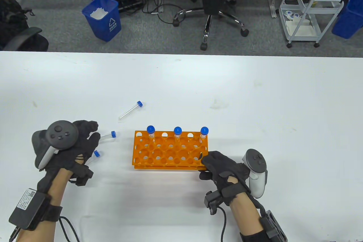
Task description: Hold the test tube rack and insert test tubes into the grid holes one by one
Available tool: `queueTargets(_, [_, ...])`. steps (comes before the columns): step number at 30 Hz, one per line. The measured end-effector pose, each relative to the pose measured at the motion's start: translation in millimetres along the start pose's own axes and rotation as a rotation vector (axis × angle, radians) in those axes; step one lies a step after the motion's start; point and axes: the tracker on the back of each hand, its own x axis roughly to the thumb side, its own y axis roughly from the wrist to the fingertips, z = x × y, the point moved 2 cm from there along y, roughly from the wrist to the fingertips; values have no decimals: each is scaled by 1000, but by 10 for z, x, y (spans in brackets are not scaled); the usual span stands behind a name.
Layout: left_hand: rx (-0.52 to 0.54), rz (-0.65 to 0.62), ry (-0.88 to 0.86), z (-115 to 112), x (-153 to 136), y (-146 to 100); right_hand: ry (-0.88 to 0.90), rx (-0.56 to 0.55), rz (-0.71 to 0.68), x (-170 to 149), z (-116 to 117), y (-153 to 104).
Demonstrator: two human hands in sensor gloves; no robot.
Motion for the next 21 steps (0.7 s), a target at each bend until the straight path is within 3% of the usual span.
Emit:
queueTargets(8, [-120,-20,453,-541,-4,-6,9,-3,-7,17,-65,-6])
queueTargets(21, [-139,-59,595,-893,-16,-31,6,15,-13,-1,-55,5])
